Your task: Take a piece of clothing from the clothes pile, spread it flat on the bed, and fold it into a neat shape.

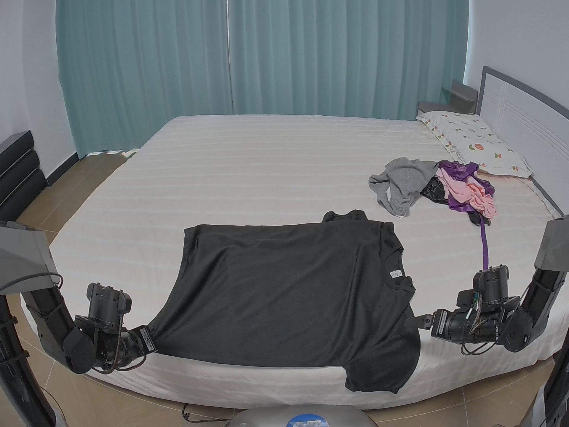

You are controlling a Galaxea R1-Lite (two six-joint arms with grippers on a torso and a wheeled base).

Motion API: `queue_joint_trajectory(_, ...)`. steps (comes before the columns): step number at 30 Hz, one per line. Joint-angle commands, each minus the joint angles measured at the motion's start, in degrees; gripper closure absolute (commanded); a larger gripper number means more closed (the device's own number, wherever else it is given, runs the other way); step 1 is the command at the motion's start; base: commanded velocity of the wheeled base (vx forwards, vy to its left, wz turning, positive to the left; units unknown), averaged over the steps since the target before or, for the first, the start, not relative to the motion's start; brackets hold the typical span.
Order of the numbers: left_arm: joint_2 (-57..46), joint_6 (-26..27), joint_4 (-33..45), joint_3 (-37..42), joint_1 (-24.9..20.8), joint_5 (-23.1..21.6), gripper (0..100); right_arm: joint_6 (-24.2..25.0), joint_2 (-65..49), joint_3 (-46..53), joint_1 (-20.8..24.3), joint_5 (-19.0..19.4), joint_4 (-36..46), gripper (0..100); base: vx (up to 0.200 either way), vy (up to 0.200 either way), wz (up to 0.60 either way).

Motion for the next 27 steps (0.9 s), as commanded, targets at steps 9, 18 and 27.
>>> queue_joint_trajectory(9, 2.81, 0.05, 0.02, 0.05, -0.02, 0.13, 100, 0.10, 7.92, -3.93, -0.09, 0.04, -2.37, 0, 0.000, 0.000, 0.00)
queue_joint_trajectory(18, 2.99, 0.05, 0.02, 0.05, -0.02, 0.13, 100, -0.08, 11.44, -3.67, 0.26, -0.40, -6.06, 100, 0.000, 0.000, 0.00)
queue_joint_trajectory(27, 4.04, 0.14, 0.02, -0.04, -0.02, 0.13, 100, -0.96, 8.10, 0.46, -1.32, -0.75, -7.20, 100, 0.000, 0.000, 0.00)
